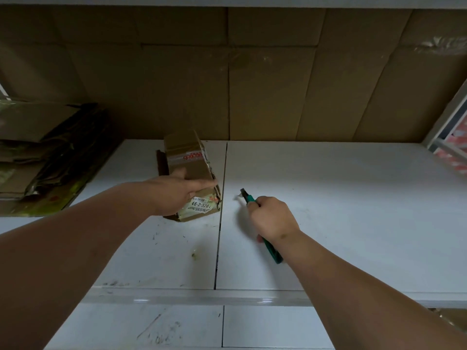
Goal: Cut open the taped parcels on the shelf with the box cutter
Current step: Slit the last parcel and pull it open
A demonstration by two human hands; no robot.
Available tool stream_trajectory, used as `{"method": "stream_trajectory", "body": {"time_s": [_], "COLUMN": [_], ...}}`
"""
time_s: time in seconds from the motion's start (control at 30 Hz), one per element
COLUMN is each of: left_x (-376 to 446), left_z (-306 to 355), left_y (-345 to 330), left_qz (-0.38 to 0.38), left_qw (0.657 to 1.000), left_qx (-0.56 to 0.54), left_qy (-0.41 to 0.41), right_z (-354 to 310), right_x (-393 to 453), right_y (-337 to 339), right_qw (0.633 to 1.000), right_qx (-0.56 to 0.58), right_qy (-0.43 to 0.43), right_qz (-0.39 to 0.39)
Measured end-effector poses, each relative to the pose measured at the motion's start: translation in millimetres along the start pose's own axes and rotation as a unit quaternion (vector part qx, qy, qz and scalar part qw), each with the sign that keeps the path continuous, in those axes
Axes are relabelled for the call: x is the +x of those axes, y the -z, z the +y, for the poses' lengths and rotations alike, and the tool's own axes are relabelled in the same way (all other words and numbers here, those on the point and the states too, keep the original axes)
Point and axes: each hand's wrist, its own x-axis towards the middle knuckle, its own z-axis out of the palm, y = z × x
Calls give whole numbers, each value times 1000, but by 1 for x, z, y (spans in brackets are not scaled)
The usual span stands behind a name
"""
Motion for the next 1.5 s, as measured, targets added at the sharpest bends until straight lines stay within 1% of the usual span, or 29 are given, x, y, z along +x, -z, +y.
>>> {"method": "stream_trajectory", "body": {"time_s": [0.17, 0.27, 0.37, 0.47, 0.53, 0.6, 0.67, 0.77, 0.87, 0.93, 1.03, 1.1, 1.17, 1.27, 1.37, 1.5], "left_x": [4, 10, 13, 13, 13, 11, 10, 9, 8, 6, 2, -1, -3, -3, -4, -3], "left_z": [10, 11, 10, 9, 7, 3, -1, -6, -13, -19, -23, -24, -24, -26, -27, -26], "left_y": [8, 6, 4, 8, 10, 10, 8, 1, 0, 3, 10, 16, 18, 12, 6, 5], "left_qz": [-30, 4, 27, 10, 2, -3, -5, 26, 55, 52, 20, -13, -28, -2, 15, 39], "left_qw": [999, 1000, 998, 999, 999, 996, 993, 991, 991, 993, 995, 998, 998, 997, 998, 998], "left_qx": [-37, 5, 46, 33, 45, 82, 113, 130, 116, 99, 86, 31, -18, -42, -28, -10], "left_qy": [-13, 5, 18, 22, 22, 30, 40, 36, 23, 34, 34, 45, 59, 58, 52, 54], "right_z": [7, 8, 9, 12, 13, 14, 14, 11, 6, 1, -7, -12, -19, -31, -40, -45], "right_x": [3, 5, 8, 11, 12, 13, 13, 12, 10, 10, 12, 13, 12, 11, 11, 13], "right_y": [3, -3, -5, -2, 1, 1, -1, -6, -11, -13, -15, -17, -20, -25, -28, -25], "right_qw": [999, 993, 986, 973, 965, 961, 964, 967, 959, 955, 945, 936, 927, 899, 874, 869], "right_qx": [-49, -108, -164, -226, -254, -266, -253, -231, -239, -241, -252, -261, -264, -299, -341, -355], "right_qy": [5, 26, 39, 54, 63, 71, 79, 110, 149, 173, 209, 234, 265, 320, 346, 345], "right_qz": [-22, -28, -18, 10, 13, 9, 10, 14, 11, 8, 13, 24, 35, 29, 19, -3]}}
